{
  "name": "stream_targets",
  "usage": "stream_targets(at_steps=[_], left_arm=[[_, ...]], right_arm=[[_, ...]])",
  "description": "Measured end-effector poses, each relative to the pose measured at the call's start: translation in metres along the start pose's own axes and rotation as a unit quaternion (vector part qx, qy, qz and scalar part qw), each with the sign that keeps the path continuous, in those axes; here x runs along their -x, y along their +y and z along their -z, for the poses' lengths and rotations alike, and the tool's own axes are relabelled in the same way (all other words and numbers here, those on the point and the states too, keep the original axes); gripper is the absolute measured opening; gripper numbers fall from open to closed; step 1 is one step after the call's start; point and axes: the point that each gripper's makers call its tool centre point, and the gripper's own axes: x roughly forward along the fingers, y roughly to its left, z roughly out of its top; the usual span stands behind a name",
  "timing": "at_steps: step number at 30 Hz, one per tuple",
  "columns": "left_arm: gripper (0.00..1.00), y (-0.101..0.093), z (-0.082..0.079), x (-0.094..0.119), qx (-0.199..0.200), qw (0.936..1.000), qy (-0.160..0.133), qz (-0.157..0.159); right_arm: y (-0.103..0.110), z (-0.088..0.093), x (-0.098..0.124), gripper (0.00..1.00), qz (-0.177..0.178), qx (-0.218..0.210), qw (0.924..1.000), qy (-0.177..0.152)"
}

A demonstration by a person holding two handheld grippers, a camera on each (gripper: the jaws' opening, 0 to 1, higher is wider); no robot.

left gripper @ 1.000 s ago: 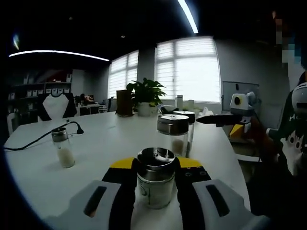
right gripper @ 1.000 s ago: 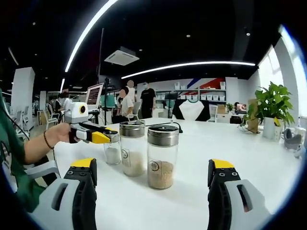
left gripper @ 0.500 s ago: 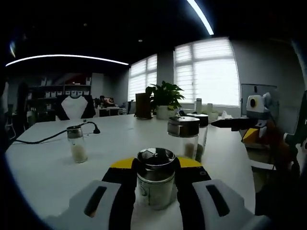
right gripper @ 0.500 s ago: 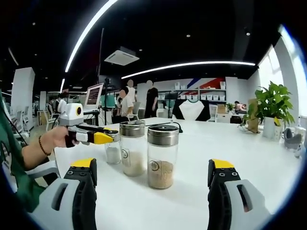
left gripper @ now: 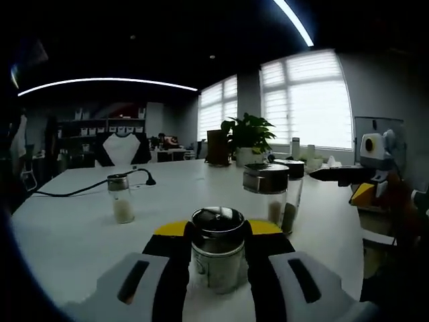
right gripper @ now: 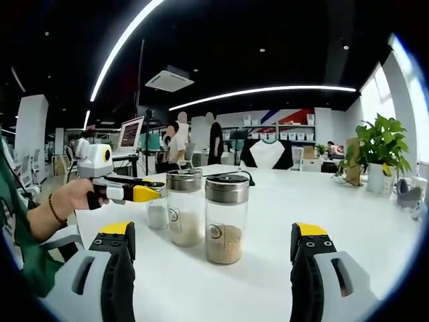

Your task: Rotate the seasoning bottle until the label or dispensing opening points toward the visible target arrow and the bottle remains upright within the marked orientation range

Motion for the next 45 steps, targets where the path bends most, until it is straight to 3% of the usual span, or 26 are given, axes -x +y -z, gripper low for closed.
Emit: stream_targets(at_steps=[11,25,26,30,32,37,39,42,45], left_arm=[[0.32,0.004,0.001,0.000,-0.005,0.9992,0.012,-0.039],[0.34,0.002,-0.002,0.004,-0.009,0.9994,-0.008,-0.032],[0.38,0.001,-0.006,0.004,0.000,0.9995,-0.022,-0.024],[0.52,0.003,-0.007,0.008,0.002,0.9997,-0.021,-0.011],[0.56,-0.001,-0.010,0.009,0.009,0.9995,-0.024,0.020],[0.56,0.003,-0.015,0.011,0.002,0.9990,-0.029,0.033],[0.55,-0.005,-0.017,0.011,0.006,0.9968,-0.036,0.071],[0.55,-0.006,-0.017,0.013,0.013,0.9949,-0.037,0.093],[0.55,-0.006,-0.017,0.014,-0.017,0.9926,-0.028,0.117]], right_arm=[[-0.008,-0.001,0.001,0.99,0.007,-0.004,1.0000,-0.003],[-0.011,0.002,-0.002,0.99,0.004,-0.007,1.0000,0.003],[-0.011,0.003,-0.003,0.99,0.003,-0.007,1.0000,0.004],[-0.010,0.004,-0.003,0.99,0.002,-0.007,0.9999,0.007],[-0.010,0.004,-0.002,0.99,0.001,-0.007,1.0000,0.007],[-0.011,0.005,-0.002,0.99,0.002,-0.008,0.9999,0.007],[-0.011,0.005,-0.003,0.99,0.002,-0.008,0.9999,0.007],[-0.010,0.004,-0.002,0.99,0.001,-0.006,1.0000,0.005],[-0.011,0.004,-0.003,0.99,0.001,-0.005,1.0000,0.006]])
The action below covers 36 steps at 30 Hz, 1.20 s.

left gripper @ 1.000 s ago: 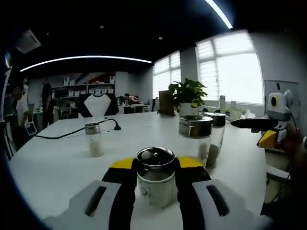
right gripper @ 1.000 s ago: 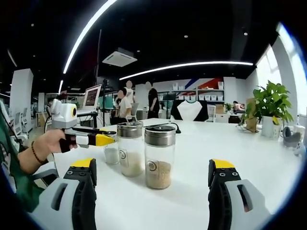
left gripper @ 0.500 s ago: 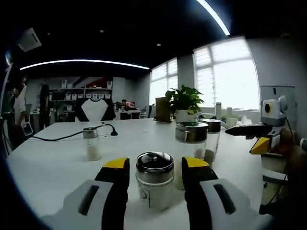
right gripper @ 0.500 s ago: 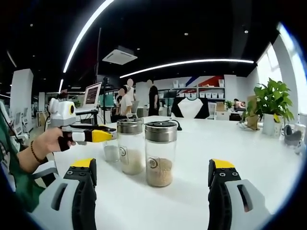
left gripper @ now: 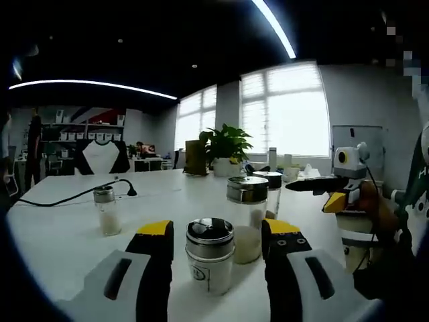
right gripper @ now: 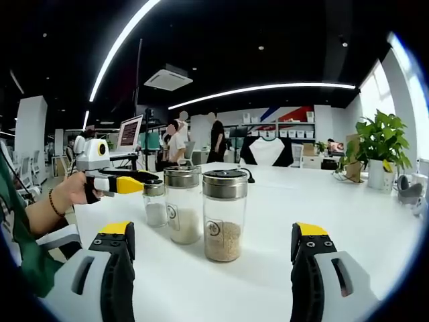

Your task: Rotate the seasoning bottle until the label or dispensing opening points toward the visible target arrow and the bottle remains upright within the marked orientation range

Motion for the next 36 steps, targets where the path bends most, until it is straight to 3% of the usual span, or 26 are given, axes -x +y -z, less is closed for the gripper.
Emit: stream_targets(at_steps=[3,9,13,18,23,29,32,35,36], left_arm=[[0.55,-0.003,-0.004,0.001,-0.025,0.9992,0.001,0.029],[0.55,-0.006,-0.005,0.001,-0.003,0.9953,0.016,0.095],[0.52,0.002,-0.002,-0.001,-0.019,0.9942,0.033,0.101],[0.53,-0.002,-0.001,-0.001,-0.007,0.9874,0.043,0.152],[0.52,0.004,-0.001,-0.004,-0.002,0.9855,0.052,0.162],[0.42,0.000,0.007,-0.007,0.007,0.9823,0.061,0.177],[0.33,0.002,0.009,-0.009,0.016,0.9838,0.062,0.167],[0.32,0.003,0.008,-0.009,0.024,0.9842,0.058,0.165],[0.31,0.002,0.009,-0.009,0.009,0.9852,0.058,0.161]], right_arm=[[-0.001,0.000,0.001,0.99,0.002,0.000,1.0000,-0.001],[-0.001,-0.003,0.002,0.99,0.004,0.002,1.0000,-0.003],[0.001,-0.003,0.002,0.99,0.002,0.005,1.0000,-0.003],[0.003,-0.004,0.002,0.99,0.001,0.007,1.0000,-0.004],[0.005,-0.009,0.005,0.99,0.001,0.011,0.9999,-0.010],[0.005,-0.008,0.004,0.99,0.000,0.012,0.9999,-0.009],[0.005,-0.007,0.004,0.99,0.000,0.011,0.9999,-0.007],[0.005,-0.006,0.004,0.99,0.000,0.011,0.9999,-0.006],[0.005,-0.006,0.004,0.99,0.000,0.011,0.9999,-0.006]])
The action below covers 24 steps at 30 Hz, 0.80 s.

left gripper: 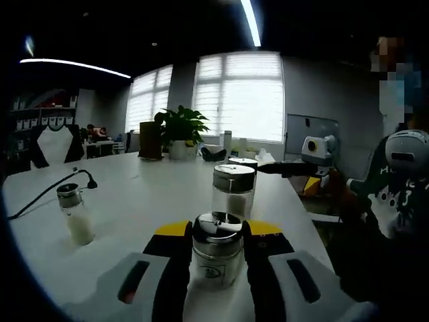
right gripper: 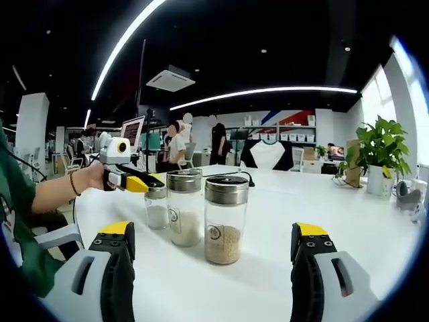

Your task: Rotate the seasoning bottle until the label or dispensing opening points toward the visible target arrow and the bottle remains upright within the marked orientation range

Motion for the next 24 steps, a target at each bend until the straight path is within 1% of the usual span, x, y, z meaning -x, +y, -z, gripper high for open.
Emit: stream_targets(at_steps=[2,4,10,12,15,19,24], left_arm=[[0.31,-0.0016,-0.0002,-0.0009,-0.008,1.0000,0.005,-0.001],[0.31,-0.0016,0.0003,-0.0008,-0.008,0.9999,0.007,-0.004],[0.31,-0.0015,0.0006,-0.0009,-0.006,0.9999,0.005,-0.010],[0.31,-0.0012,0.0006,-0.0009,-0.003,0.9999,0.002,-0.016],[0.31,-0.0028,0.0007,-0.0006,-0.010,0.9996,0.002,-0.026],[0.31,-0.0017,0.0006,0.0003,-0.001,0.9993,-0.003,-0.039],[0.31,-0.0014,0.0005,0.0000,0.003,0.9980,0.002,-0.063]], right_arm=[[-0.0007,-0.0005,0.0007,0.99,0.002,-0.001,1.0000,-0.002],[-0.0010,-0.0004,0.0011,0.99,0.003,-0.002,1.0000,-0.002],[0.0008,0.0003,0.0010,0.99,0.001,-0.001,1.0000,-0.001],[0.0015,0.0004,0.0010,0.99,0.001,-0.001,1.0000,-0.001],[0.0022,0.0009,0.0010,0.99,0.001,-0.002,1.0000,-0.001],[0.0036,0.0009,0.0013,0.99,0.000,-0.001,1.0000,0.000],[0.0030,0.0028,-0.0001,0.99,-0.001,-0.002,1.0000,0.002]])
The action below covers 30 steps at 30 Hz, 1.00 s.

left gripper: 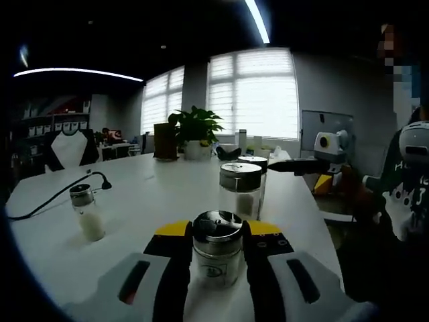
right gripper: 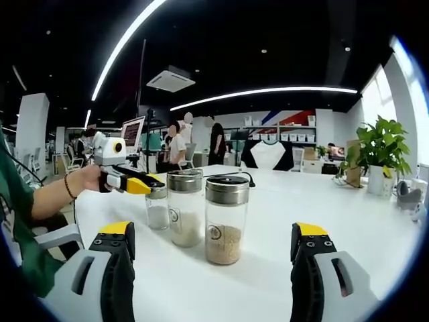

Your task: Rotate the seasoning bottle until the label or dispensing opening points toward the visible target arrow and the bottle remains upright within the marked orientation range

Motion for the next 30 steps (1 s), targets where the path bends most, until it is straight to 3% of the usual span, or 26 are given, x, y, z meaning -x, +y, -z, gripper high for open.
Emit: stream_targets(at_steps=[14,22,30], left_arm=[[0.31,0.005,0.000,0.003,0.011,0.9988,-0.004,-0.048],[0.31,0.008,0.000,0.005,0.016,0.9937,-0.009,-0.110],[0.31,0.010,0.000,0.008,0.024,0.9884,-0.020,-0.149]], right_arm=[[-0.009,-0.001,0.000,0.99,0.005,0.000,1.0000,-0.001],[-0.009,0.000,-0.001,0.99,0.003,0.000,1.0000,0.002],[-0.008,0.000,0.000,0.99,0.002,0.002,1.0000,0.003]])
